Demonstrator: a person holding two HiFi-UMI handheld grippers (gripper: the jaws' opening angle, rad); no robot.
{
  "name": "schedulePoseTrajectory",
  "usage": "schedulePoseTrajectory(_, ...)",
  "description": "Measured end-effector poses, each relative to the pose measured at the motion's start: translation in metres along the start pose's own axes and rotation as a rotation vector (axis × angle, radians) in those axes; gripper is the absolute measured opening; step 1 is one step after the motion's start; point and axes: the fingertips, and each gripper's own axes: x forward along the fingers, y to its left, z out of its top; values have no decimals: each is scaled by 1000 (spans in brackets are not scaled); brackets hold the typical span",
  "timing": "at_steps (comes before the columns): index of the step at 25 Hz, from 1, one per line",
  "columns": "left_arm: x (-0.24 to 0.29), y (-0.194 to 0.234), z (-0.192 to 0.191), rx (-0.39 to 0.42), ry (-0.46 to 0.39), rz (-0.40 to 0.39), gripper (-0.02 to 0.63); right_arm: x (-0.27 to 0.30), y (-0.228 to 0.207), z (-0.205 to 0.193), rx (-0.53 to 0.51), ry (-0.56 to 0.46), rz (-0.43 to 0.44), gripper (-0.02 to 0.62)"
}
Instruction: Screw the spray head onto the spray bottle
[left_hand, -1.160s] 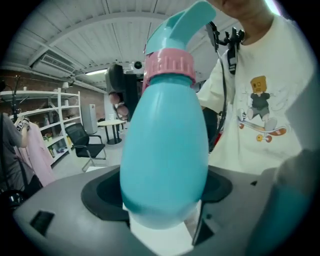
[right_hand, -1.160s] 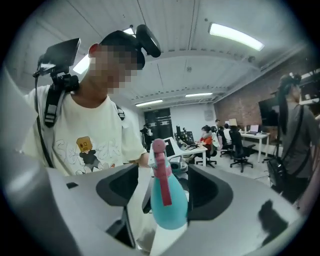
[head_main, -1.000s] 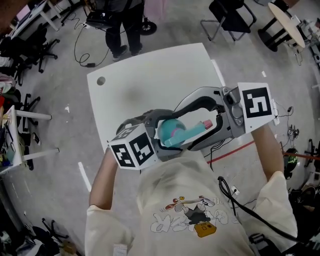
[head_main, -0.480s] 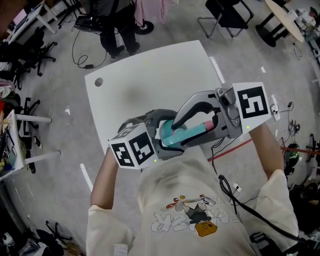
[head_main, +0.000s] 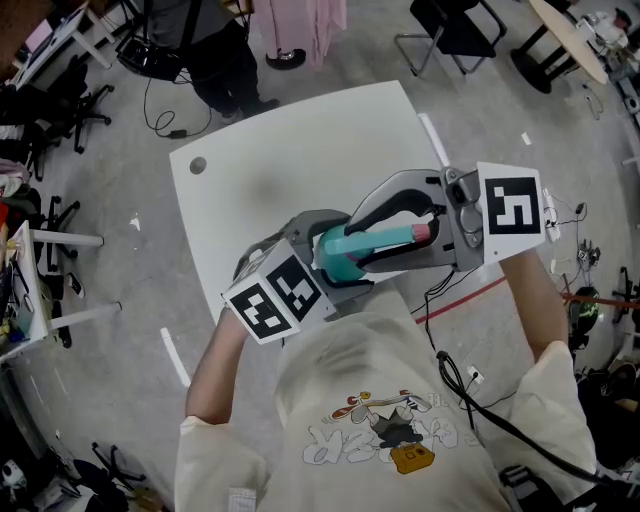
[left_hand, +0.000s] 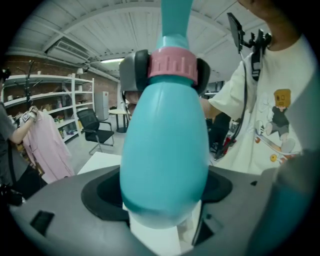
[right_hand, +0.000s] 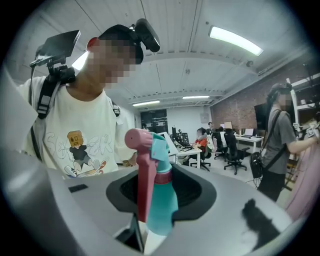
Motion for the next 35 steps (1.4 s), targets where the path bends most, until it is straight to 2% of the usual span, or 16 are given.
schedulePoseTrajectory(5, -2, 30, -8, -105, -1, 202, 408, 3, -21, -6, -31, 31, -163, 133)
schedulePoseTrajectory(9, 3, 50, -1, -175, -24, 322, 408, -8, -37, -4, -47, 22, -329, 133)
schedulePoseTrajectory(15, -30, 86, -20, -242, -50, 435, 408, 21, -76, 10, -16, -25, -569, 133)
schedulePoseTrajectory(21, -38, 99, -27, -275, -59, 551, 408, 23, -86, 6, 38, -41, -796, 133)
schedulePoseTrajectory(23, -42, 104, -29, -296, -68, 581, 408, 23, -88, -4, 20, -70, -866, 132)
schedulePoseTrajectory(26, -41, 105, -29, -323, -81, 586, 408, 24, -86, -13, -68, -28, -901, 133)
schedulePoseTrajectory(29, -36, 100, -32, -339, -90, 564, 408, 27, -83, -12, 3, -22, -918, 133)
schedulePoseTrajectory(31, -35, 96, -37, -341, -93, 546, 408, 34, -76, -5, 42, -32, -864, 159)
schedulePoseTrajectory(33, -34, 93, -43, -335, -97, 513, 408, 40, -67, 1, 64, -37, -771, 215)
schedulePoseTrajectory(35, -34, 91, -47, -313, -99, 461, 408, 40, -56, 4, 89, -39, -673, 232)
